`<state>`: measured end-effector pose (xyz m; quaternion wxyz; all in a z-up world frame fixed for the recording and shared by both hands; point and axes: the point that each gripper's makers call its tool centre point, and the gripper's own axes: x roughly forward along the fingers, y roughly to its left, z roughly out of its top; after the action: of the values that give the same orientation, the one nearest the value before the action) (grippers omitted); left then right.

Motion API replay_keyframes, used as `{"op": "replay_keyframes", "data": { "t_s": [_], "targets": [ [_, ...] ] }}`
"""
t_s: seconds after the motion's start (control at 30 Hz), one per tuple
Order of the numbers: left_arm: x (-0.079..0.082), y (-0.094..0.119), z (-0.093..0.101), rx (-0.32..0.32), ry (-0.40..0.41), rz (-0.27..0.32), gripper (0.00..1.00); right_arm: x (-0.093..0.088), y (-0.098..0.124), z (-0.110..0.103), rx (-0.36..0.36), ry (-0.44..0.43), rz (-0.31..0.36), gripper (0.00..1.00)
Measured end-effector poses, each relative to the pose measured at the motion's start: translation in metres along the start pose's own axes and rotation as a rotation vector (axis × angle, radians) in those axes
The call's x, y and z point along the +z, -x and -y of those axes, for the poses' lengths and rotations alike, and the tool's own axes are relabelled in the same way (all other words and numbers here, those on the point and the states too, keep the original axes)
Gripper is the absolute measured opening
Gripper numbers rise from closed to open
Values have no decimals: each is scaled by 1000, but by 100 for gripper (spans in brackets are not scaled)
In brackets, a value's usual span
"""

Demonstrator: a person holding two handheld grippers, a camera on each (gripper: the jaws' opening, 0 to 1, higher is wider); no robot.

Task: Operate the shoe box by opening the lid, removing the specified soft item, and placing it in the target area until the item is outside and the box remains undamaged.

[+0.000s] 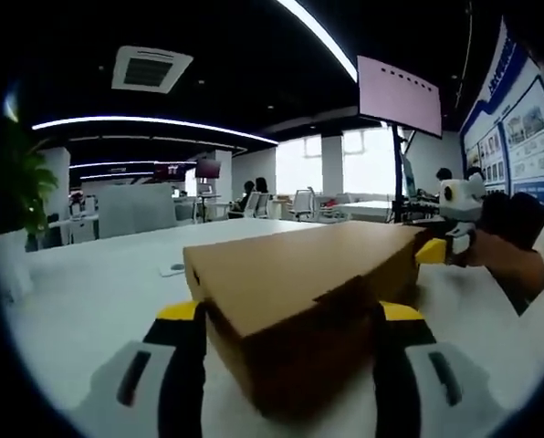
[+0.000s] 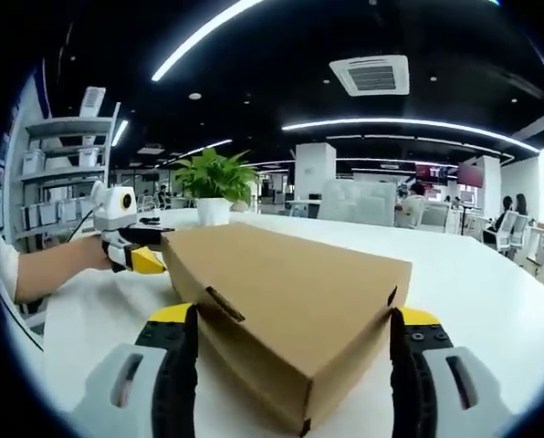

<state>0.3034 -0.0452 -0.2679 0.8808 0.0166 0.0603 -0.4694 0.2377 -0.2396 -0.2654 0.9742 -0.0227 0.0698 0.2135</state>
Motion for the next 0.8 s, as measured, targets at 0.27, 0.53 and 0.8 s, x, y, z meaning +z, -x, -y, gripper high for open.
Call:
{"op": "replay_keyframes", "data": {
  "t_s": [0.27, 0.53, 0.8],
  "targets": [
    [-1, 2, 22, 15, -4, 3, 73, -3, 1, -2, 20, 32, 4, 88],
    [-2, 10, 36, 51, 2, 3, 72, -3, 3, -2, 56, 37, -27, 87],
    [-4, 19, 44, 89, 8, 8, 72, -4, 8, -5, 94, 43, -26, 87]
  ]
}}
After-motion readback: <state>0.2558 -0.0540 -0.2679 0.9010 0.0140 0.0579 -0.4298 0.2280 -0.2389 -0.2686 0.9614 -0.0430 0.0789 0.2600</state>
